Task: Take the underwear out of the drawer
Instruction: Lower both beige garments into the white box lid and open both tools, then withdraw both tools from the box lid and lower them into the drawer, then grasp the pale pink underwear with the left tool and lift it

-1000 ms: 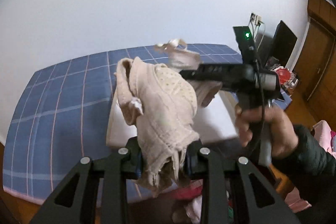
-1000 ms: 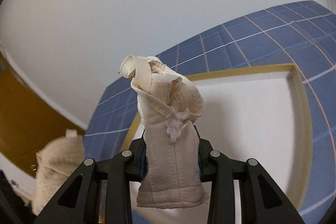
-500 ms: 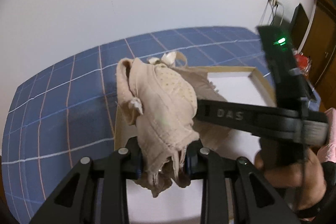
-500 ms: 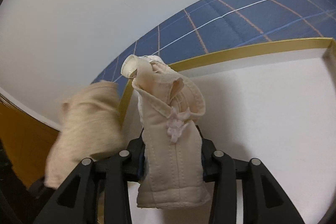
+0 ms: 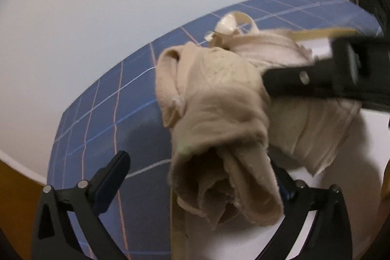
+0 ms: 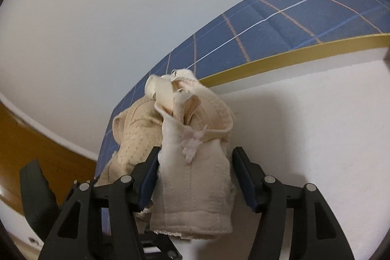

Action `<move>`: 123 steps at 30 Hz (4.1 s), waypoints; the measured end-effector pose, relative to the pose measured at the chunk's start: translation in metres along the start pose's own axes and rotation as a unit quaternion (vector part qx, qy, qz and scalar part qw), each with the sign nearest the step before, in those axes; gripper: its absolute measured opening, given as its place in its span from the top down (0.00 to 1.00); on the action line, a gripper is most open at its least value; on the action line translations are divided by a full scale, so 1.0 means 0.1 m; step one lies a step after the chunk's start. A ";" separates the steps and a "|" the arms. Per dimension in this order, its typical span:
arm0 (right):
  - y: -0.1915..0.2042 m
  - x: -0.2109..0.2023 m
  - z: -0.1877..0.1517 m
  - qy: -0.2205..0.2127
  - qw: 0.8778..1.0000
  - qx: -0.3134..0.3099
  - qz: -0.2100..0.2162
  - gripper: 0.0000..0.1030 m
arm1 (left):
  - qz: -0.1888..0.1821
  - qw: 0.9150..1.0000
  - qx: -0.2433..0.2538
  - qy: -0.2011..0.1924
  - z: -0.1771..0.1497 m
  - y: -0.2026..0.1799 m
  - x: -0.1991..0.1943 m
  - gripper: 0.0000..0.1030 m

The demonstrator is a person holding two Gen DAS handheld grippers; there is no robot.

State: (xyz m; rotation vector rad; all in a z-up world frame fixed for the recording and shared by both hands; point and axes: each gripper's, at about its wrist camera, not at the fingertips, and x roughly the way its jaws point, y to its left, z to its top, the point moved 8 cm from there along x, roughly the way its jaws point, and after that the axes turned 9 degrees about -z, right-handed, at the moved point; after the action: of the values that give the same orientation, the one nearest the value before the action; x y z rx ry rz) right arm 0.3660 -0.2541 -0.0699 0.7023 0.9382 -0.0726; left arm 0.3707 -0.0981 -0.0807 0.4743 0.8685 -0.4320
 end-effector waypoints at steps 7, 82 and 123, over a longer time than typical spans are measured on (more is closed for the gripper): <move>0.03 0.00 -0.02 0.034 0.997 -0.059 0.023 0.40 | -0.056 0.983 -0.168 0.050 -0.29 0.07 -0.03 0.00; -1.42 -2.63 -2.45 -0.082 0.993 -0.079 0.006 0.38 | 0.004 0.995 -0.090 -0.050 -2.18 -1.65 -1.66 0.01; -1.63 -2.34 -2.95 -0.040 0.998 -0.053 -0.013 0.38 | -0.249 0.962 -0.011 0.112 -2.44 -2.24 -0.91 0.04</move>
State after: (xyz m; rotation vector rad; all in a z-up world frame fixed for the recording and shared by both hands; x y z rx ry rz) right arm -0.0434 -0.2648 -0.0920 0.5842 0.8674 -0.0733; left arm 0.0472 -0.1289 -0.1925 0.2806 1.2172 -0.8400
